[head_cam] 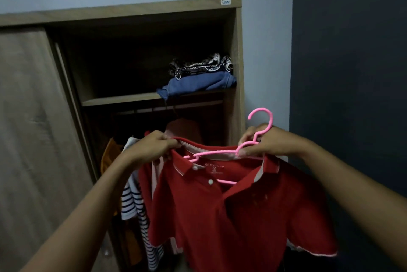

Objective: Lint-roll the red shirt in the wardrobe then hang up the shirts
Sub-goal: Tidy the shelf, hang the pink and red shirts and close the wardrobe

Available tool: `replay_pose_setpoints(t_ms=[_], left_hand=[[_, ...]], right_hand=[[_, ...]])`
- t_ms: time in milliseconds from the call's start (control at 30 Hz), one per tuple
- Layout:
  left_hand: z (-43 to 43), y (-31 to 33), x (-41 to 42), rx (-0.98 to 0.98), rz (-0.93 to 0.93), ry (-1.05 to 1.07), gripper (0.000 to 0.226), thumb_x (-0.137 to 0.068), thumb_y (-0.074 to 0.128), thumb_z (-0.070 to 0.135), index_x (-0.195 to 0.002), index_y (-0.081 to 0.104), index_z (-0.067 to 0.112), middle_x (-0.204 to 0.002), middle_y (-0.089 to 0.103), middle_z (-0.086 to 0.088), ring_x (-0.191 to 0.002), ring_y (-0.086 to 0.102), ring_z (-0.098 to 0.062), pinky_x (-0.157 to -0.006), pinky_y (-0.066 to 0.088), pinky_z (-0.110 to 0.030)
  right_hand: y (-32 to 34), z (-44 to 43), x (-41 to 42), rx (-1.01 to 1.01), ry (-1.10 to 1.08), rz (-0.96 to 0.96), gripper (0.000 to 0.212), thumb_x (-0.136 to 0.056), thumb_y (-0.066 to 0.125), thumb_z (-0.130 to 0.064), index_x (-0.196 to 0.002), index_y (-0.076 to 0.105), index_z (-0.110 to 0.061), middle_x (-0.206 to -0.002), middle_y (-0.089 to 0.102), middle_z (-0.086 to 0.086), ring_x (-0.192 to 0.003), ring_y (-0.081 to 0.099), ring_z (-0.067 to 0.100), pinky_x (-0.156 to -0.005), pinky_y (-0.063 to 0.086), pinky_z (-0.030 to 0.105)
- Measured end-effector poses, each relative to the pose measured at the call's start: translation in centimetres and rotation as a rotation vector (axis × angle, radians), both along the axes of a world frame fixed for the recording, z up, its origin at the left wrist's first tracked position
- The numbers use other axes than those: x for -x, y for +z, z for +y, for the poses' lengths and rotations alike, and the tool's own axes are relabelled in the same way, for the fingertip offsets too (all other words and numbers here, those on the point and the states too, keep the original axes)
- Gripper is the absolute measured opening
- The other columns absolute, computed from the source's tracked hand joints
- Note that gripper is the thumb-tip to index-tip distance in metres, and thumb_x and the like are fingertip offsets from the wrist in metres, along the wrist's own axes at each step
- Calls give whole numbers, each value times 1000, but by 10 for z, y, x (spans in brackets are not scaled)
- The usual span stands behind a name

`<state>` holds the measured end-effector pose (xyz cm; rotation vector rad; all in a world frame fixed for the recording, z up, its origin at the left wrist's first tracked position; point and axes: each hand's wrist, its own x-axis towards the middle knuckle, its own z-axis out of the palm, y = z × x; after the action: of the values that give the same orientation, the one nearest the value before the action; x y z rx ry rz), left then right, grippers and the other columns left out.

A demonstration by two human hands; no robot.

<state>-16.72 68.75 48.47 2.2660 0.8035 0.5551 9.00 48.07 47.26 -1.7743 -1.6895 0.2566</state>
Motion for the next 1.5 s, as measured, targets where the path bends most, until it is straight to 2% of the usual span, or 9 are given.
replay_pose_setpoints(t_ms=[167, 400, 600, 800, 933, 1100, 1200, 1300, 1500], left_hand=[[-17, -4, -1, 59, -149, 10, 40, -95, 64, 27, -74, 69, -7, -56, 61, -9, -42, 48, -15, -44, 33, -24], [-26, -7, -5, 88, -165, 49, 43, -97, 60, 28, -79, 69, -9, -48, 56, -8, -34, 46, -14, -37, 32, -19], [-44, -4, -9, 70, -190, 5, 44, -100, 55, 27, -60, 60, 8, -41, 49, 0, -32, 39, -13, -35, 29, -19], [-44, -6, 0, 30, -194, -9, 44, -100, 55, 28, -63, 63, 6, -45, 51, -3, -33, 42, -12, -37, 31, -21], [-41, -6, 2, 3, -172, -37, 44, -101, 56, 27, -64, 62, 5, -38, 45, 1, -33, 39, -16, -36, 30, -21], [-44, -4, 12, -27, -97, -18, 51, -100, 55, 33, -57, 56, 6, -37, 41, -1, -32, 38, -16, -40, 34, -25], [-39, 1, 19, -234, -73, 127, 71, -93, 51, 62, -47, 50, 8, -43, 49, -10, -41, 46, -18, -53, 41, -33], [-25, -3, 22, -509, -118, 269, 73, -90, 38, 77, -55, 60, 16, -56, 62, 0, -65, 61, -23, -70, 49, -38], [-7, -31, 10, -608, -113, -17, 61, -92, 30, 74, -67, 50, 22, -65, 57, 3, -66, 57, -14, -65, 44, -40]], right_hand=[[18, -13, 0, -158, -25, 253, 15, -73, 87, -16, -82, 77, -9, -73, 73, 2, -63, 61, 6, -55, 45, 18], [64, -23, 11, -142, -154, 338, 23, -83, 78, -31, -85, 77, -8, -51, 51, -6, -45, 34, 6, -44, 26, 21], [39, 21, 48, -239, -202, 223, 25, -90, 72, -28, -85, 70, -3, -52, 63, -1, -41, 58, 12, -40, 40, 21], [31, 45, 55, -476, -202, 163, 25, -86, 77, -31, -78, 75, -8, -51, 64, 3, -39, 60, 16, -40, 45, 23], [20, 67, 69, -362, -103, 38, 19, -86, 76, -33, -78, 77, -16, -49, 65, 0, -39, 63, 19, -41, 44, 22], [34, 75, 66, -452, -104, 118, 19, -86, 76, -35, -77, 75, -18, -56, 67, 7, -41, 65, 22, -42, 46, 25], [30, 79, 73, -414, -81, 83, 22, -87, 76, -34, -79, 76, -13, -59, 69, 10, -42, 66, 23, -42, 47, 26], [31, 75, 80, -453, -86, 107, 21, -86, 77, -34, -79, 76, -14, -59, 69, 7, -42, 66, 23, -41, 48, 27], [66, 59, 93, -545, -48, 92, 21, -85, 78, -35, -78, 75, -15, -61, 69, 6, -41, 62, 18, -40, 45, 23]])
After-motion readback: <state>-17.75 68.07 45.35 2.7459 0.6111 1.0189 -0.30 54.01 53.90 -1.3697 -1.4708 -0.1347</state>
